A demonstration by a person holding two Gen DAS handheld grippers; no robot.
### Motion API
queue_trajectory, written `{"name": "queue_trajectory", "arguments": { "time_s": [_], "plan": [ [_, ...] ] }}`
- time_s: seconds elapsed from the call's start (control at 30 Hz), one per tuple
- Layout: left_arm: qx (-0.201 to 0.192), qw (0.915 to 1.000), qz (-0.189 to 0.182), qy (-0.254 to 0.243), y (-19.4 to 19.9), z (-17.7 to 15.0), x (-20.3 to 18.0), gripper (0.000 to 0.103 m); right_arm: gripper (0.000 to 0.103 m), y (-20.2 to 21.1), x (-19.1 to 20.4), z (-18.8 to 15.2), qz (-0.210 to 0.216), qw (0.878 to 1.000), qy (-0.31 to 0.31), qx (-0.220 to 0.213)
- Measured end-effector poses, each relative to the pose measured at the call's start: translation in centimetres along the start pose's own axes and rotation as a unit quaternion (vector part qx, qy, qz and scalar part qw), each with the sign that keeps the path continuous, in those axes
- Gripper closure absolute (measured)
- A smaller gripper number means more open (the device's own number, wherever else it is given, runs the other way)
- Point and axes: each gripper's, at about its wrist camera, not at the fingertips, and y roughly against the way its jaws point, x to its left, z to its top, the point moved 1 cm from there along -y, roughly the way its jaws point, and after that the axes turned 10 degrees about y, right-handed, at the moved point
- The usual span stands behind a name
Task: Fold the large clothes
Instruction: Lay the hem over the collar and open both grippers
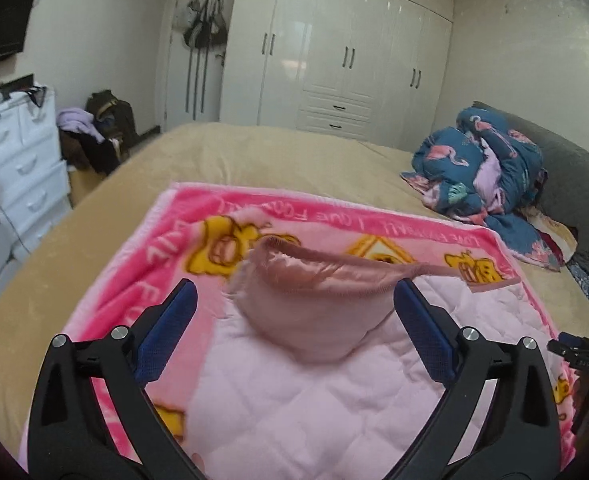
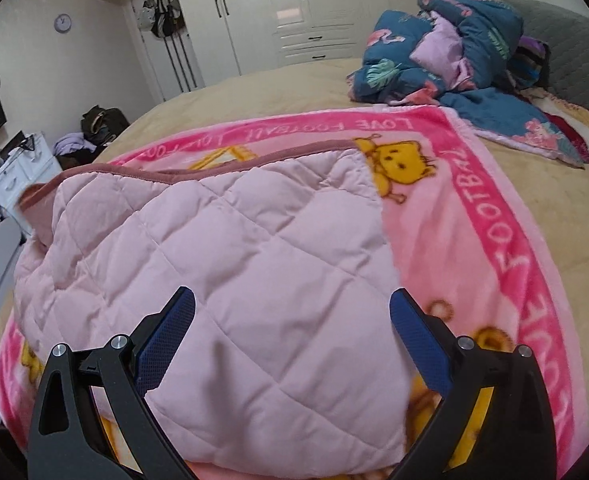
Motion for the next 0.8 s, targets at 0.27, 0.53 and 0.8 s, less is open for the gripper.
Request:
{"name": "queue_trajectory", "arguments": {
  "time_s": [0.27,0.53,0.8],
  "plan": [
    [0.042,0.9975,0.055,-0.012,-1.5,-2.8,2.5,0.009,0.006,1.1,-1.5,-0.9,-0.029,1.000,-0.003,-0.006],
    [0.152,0.9867,0.057,-0.002,-7.0,-7.3,5.1,0.009,0.006,-2.1,-2.0,-1.9,-0.042,0.999,0.007,0.031],
    [0.152,0.9876,0.036,0.018,-9.9,-7.7,4.9,0.089,0.086,-3.6,-1.9,-0.2,-0.016,1.000,-0.009,0.005]
  ]
}}
